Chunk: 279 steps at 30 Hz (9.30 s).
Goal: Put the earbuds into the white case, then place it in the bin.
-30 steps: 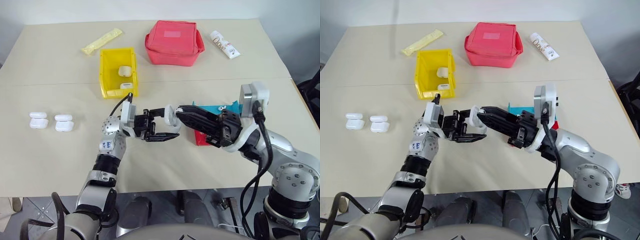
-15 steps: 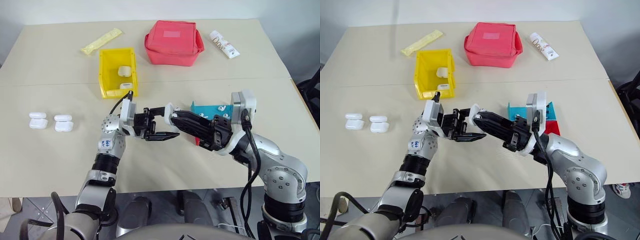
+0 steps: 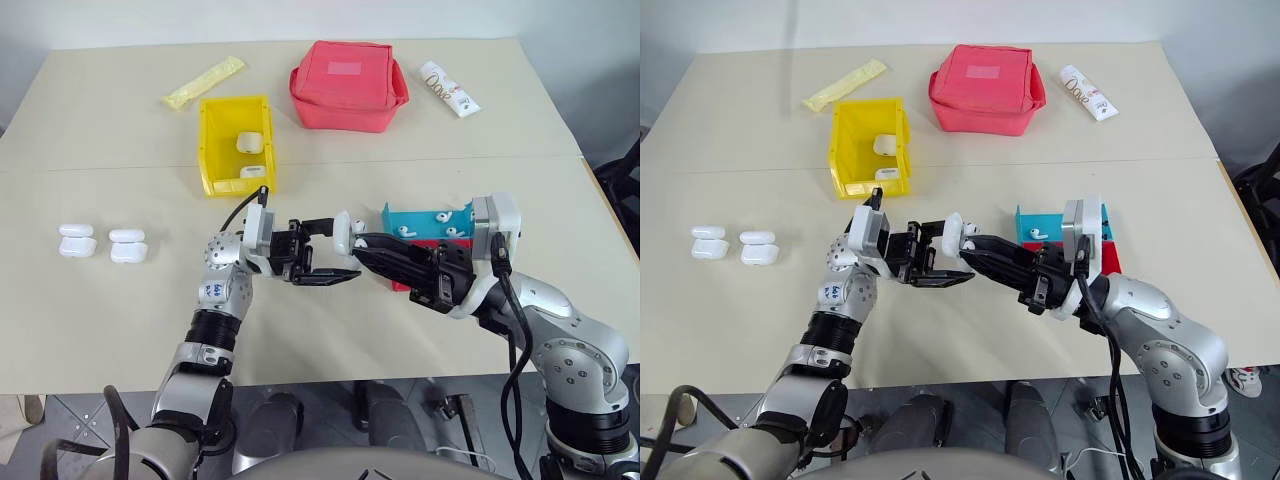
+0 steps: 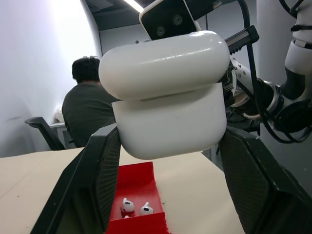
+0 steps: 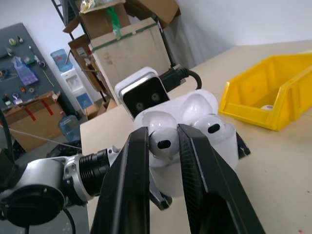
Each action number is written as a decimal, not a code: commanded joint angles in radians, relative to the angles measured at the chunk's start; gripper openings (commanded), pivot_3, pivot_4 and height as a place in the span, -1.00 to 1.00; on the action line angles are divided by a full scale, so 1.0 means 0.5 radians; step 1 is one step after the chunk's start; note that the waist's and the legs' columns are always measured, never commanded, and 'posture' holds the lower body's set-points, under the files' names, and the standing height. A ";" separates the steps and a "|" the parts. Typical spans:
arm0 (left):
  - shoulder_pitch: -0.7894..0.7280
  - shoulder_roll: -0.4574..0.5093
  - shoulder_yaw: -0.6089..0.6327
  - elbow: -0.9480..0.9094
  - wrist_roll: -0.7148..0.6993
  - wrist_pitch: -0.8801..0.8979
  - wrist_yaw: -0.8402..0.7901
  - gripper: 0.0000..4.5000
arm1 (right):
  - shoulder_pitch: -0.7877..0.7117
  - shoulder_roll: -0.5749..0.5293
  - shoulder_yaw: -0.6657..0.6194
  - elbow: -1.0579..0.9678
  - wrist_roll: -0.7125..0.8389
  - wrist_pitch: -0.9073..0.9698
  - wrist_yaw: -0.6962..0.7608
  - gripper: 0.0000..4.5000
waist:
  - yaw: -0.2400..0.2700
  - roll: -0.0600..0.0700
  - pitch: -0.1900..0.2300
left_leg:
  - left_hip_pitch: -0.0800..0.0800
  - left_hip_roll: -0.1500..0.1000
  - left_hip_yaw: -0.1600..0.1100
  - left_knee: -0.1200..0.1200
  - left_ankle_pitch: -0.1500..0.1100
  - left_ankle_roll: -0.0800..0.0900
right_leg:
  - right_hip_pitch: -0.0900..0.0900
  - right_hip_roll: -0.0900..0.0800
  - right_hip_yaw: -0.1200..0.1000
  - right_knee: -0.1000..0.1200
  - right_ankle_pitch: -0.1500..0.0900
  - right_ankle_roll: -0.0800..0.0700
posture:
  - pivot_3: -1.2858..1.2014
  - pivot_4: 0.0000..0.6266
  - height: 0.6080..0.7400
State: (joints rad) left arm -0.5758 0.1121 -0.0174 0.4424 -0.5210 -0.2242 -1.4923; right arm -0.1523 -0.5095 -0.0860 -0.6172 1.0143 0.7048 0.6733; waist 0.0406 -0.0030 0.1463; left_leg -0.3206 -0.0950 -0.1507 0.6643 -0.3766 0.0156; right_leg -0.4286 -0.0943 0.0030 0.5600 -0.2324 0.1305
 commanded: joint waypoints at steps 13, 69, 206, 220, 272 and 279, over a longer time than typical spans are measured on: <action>0.002 -0.008 0.002 -0.096 -0.017 -0.067 -0.009 0.21 | -0.061 -0.124 0.045 0.020 -0.042 0.023 0.016 -0.23 | 0.019 0.000 0.000 | 0.000 0.000 0.000 0.000 0.000 0.000 | 0.000 0.000 0.000 0.000 0.000 0.000 | 0.03 -0.52 1.00; -0.362 0.310 -0.212 0.058 0.520 -0.020 0.375 0.21 | -1.070 -0.584 0.467 -0.072 -0.269 0.721 -0.533 -0.99 | 0.025 -0.001 0.001 | -0.006 -0.004 -0.001 0.000 0.002 0.003 | -0.003 -0.003 -0.001 -0.002 0.002 0.003 | 0.03 -0.52 1.00; -0.984 0.123 -1.580 -0.105 1.771 1.882 1.044 -0.98 | 1.626 -0.649 -1.629 -0.687 0.235 -0.004 -0.122 1.00 | 0.084 -0.019 0.003 | 0.006 0.003 0.014 0.001 0.000 0.003 | 0.008 -0.001 0.012 -0.005 0.004 0.008 | 0.03 -0.52 1.00; -1.005 0.265 -1.352 -0.448 1.670 2.138 0.987 0.16 | 1.590 -0.714 -1.654 -0.636 0.259 0.017 -0.080 1.00 | 0.091 -0.017 0.004 | 0.001 -0.001 0.012 0.002 0.001 0.005 | 0.003 0.000 0.011 -0.001 0.005 0.010 | 0.03 -0.52 1.00; -0.354 0.880 -0.656 -1.071 0.788 1.269 1.079 0.98 | 0.816 -0.991 -1.263 -0.029 -0.016 0.145 0.541 1.00 | 0.100 -0.009 0.003 | 0.001 0.000 0.013 0.010 -0.001 0.000 | 0.000 -0.003 0.008 0.010 0.001 0.002 | 0.03 -0.52 1.00; -0.410 0.833 -0.508 -0.339 0.585 0.481 0.416 0.98 | 1.057 -0.794 -1.458 -0.258 0.015 0.156 0.411 1.00 | 0.096 -0.009 0.002 | 0.002 -0.001 0.014 0.012 -0.001 0.001 | 0.002 -0.003 0.008 0.011 0.002 0.004 | 0.03 -0.52 1.00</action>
State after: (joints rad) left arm -0.7475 0.5254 -0.2932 0.2267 -0.2061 0.1051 -1.2131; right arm 0.3698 -0.9203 -0.7635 -0.7029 0.9993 0.7872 0.8962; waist 0.0887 -0.0074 0.1475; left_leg -0.3195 -0.0954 -0.1436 0.6702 -0.3772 0.0163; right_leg -0.4279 -0.0956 0.0073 0.5656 -0.2316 0.1323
